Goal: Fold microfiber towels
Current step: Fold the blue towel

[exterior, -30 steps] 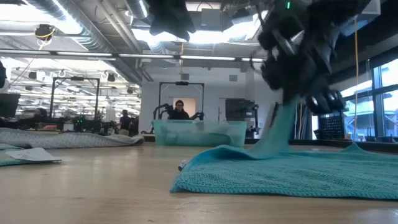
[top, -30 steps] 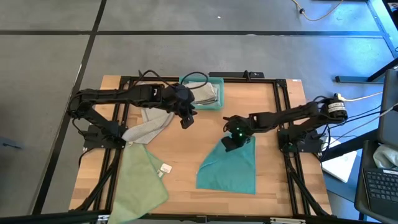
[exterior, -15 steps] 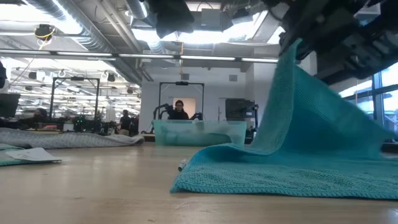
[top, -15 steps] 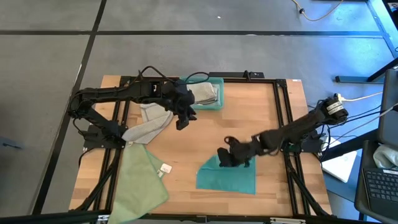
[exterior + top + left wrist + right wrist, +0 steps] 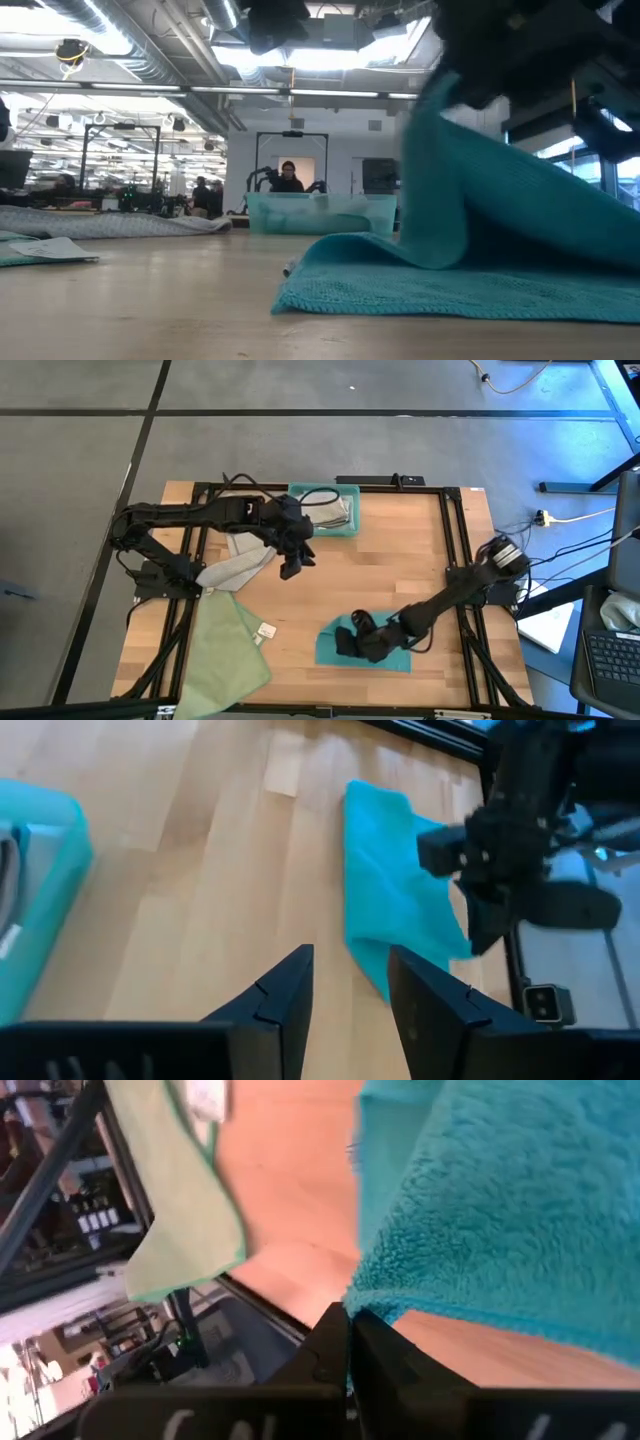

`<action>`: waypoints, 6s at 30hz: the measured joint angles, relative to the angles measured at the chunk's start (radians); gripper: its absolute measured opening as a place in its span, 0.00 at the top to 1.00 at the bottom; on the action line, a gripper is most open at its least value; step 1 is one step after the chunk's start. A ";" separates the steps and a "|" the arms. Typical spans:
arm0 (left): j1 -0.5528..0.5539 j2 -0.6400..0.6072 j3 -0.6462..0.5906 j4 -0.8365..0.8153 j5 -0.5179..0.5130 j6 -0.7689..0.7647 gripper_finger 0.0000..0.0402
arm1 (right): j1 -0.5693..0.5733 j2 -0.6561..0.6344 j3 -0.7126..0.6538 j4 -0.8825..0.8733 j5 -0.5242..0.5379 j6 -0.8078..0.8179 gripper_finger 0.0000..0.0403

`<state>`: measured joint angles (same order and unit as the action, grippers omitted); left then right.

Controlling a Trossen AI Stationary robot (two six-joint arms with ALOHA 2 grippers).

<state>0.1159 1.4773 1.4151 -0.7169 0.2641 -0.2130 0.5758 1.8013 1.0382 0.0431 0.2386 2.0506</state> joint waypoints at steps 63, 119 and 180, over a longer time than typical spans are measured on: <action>-0.098 0.000 0.000 -0.038 -0.005 -0.012 0.70 | 0.025 0.147 0.378 -0.215 0.043 -0.198 0.48; -0.278 -0.001 0.000 -0.179 -0.208 -0.304 0.70 | 0.093 -0.152 -0.274 -0.183 -0.275 -0.249 0.51; -0.349 0.025 0.002 -0.112 -0.174 -0.134 0.70 | 0.156 -0.436 -0.267 -0.360 -0.092 -0.377 0.41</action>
<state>-0.2336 1.5020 1.4170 -0.8289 0.0904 -0.3471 0.7318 1.3651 0.7712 -0.3167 0.1461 1.6738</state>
